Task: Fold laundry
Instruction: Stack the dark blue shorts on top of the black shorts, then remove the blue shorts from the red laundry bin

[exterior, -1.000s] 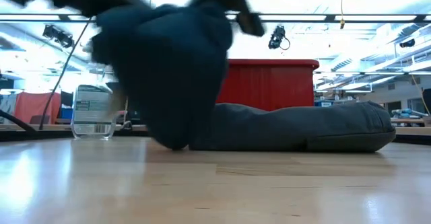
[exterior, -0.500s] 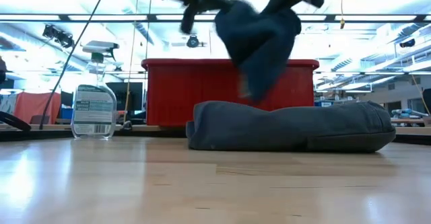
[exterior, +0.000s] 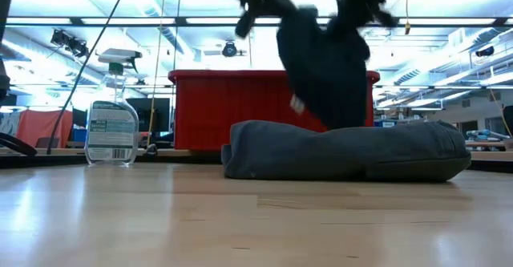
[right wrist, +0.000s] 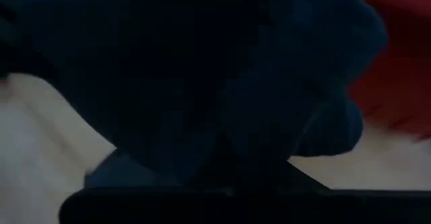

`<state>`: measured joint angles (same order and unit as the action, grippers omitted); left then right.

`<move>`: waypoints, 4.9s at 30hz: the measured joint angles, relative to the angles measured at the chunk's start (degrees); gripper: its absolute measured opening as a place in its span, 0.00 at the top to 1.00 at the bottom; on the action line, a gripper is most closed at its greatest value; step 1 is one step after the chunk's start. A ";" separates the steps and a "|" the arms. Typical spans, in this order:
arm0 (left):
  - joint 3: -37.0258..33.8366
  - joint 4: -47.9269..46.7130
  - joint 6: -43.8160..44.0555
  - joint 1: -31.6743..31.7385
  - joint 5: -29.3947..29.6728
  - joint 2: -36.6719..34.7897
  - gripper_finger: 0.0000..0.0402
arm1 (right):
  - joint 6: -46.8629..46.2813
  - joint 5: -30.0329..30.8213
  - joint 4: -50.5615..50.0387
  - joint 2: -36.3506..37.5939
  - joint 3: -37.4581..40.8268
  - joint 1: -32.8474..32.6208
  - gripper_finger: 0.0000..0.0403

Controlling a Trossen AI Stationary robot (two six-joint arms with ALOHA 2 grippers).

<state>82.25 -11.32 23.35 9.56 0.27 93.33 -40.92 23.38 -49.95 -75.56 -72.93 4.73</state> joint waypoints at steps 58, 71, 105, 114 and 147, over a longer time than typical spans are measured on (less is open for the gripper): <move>-7.62 -7.84 4.49 5.90 -7.43 6.92 0.56 | 12.51 -6.69 46.92 -4.41 30.75 -1.57 0.61; -7.69 -18.99 1.46 4.67 -4.99 4.92 0.56 | -5.45 3.75 28.33 6.57 30.73 -7.93 0.61; -7.64 -28.67 -3.69 -1.51 11.74 -22.49 0.61 | -0.15 -4.99 49.71 -17.94 30.80 -4.74 0.71; -7.69 -38.70 -1.46 -10.95 19.99 -27.88 0.61 | -20.67 0.33 35.20 -15.31 30.71 -20.71 0.74; -7.73 -25.67 -15.39 20.74 -1.47 -24.04 0.61 | -6.89 -3.49 31.17 16.76 30.84 -16.26 0.69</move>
<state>74.52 -37.00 7.95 30.30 -1.20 69.29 -47.81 19.88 -18.78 -58.80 -42.09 -11.53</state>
